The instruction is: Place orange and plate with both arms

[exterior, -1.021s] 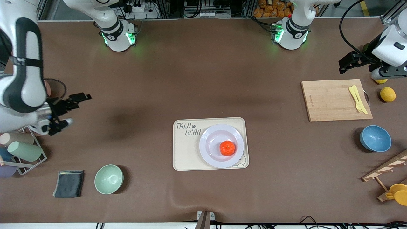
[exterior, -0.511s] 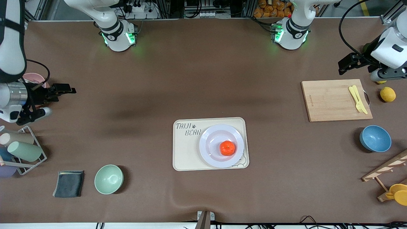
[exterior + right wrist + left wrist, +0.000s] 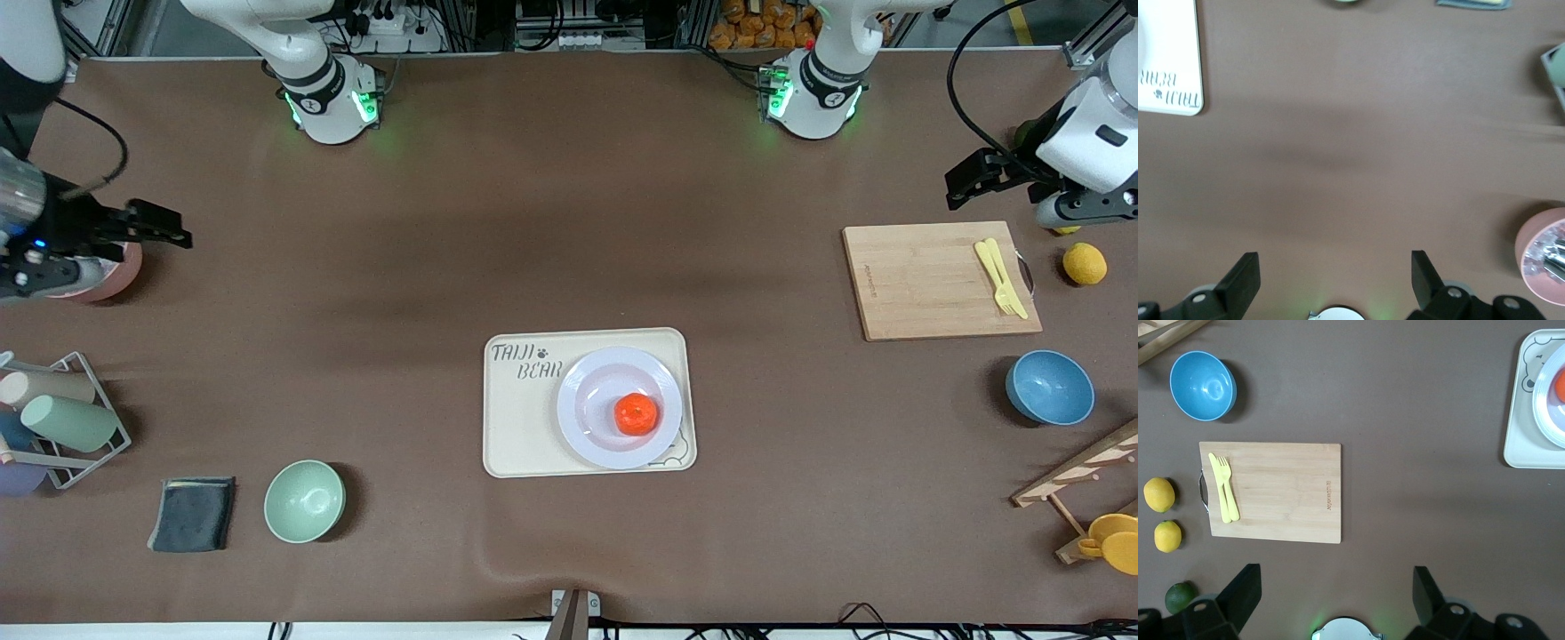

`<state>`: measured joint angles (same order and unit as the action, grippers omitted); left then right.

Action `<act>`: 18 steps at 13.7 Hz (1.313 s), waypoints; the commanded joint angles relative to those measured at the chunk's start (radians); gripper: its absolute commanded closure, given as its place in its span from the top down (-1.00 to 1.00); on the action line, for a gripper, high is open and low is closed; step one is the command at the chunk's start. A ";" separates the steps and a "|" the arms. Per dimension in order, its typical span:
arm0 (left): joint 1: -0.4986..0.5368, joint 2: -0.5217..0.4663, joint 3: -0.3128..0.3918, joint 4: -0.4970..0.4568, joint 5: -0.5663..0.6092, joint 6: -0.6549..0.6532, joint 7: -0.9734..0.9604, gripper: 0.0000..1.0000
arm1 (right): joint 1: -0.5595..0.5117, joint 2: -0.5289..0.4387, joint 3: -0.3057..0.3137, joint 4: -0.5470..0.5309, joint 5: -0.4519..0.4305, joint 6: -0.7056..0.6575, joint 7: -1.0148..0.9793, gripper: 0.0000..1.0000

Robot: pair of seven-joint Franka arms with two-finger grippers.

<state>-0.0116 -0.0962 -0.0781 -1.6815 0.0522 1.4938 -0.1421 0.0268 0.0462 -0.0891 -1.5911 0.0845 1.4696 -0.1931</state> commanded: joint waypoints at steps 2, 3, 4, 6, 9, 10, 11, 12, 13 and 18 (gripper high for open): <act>0.007 -0.013 -0.006 -0.009 -0.012 0.011 -0.002 1.00 | -0.039 -0.005 0.032 0.037 -0.009 -0.035 0.078 1.00; 0.007 -0.013 -0.006 -0.009 -0.012 0.011 -0.001 1.00 | -0.039 -0.003 0.032 0.049 -0.008 -0.040 0.131 1.00; 0.007 -0.014 -0.006 -0.009 -0.012 0.011 0.004 1.00 | -0.035 -0.005 0.035 0.051 -0.009 -0.046 0.155 1.00; 0.005 -0.019 -0.011 -0.011 -0.012 0.011 0.004 1.00 | -0.036 -0.005 0.058 0.051 -0.025 -0.045 0.175 1.00; 0.005 -0.034 -0.014 -0.007 -0.012 0.011 0.004 1.00 | -0.031 -0.005 0.075 0.056 -0.081 -0.040 0.175 1.00; 0.005 -0.036 -0.014 -0.004 -0.015 0.011 0.002 1.00 | -0.028 -0.005 0.075 0.057 -0.092 -0.035 0.175 1.00; 0.005 -0.042 -0.014 -0.001 -0.017 0.010 0.002 1.00 | -0.025 -0.003 0.075 0.059 -0.094 -0.029 0.175 1.00; 0.005 -0.049 -0.014 -0.001 -0.017 0.010 0.002 1.00 | -0.019 -0.002 0.074 0.057 -0.094 -0.012 0.175 1.00; 0.005 -0.049 -0.014 -0.001 -0.018 0.010 0.002 1.00 | -0.019 -0.002 0.072 0.057 -0.092 -0.008 0.175 1.00; 0.005 -0.042 -0.014 -0.001 -0.018 0.010 0.002 1.00 | -0.022 0.001 0.071 0.057 -0.094 -0.006 0.173 1.00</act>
<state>-0.0123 -0.1303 -0.0874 -1.6781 0.0484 1.4985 -0.1420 0.0117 0.0389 -0.0277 -1.5532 0.0132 1.4680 -0.0395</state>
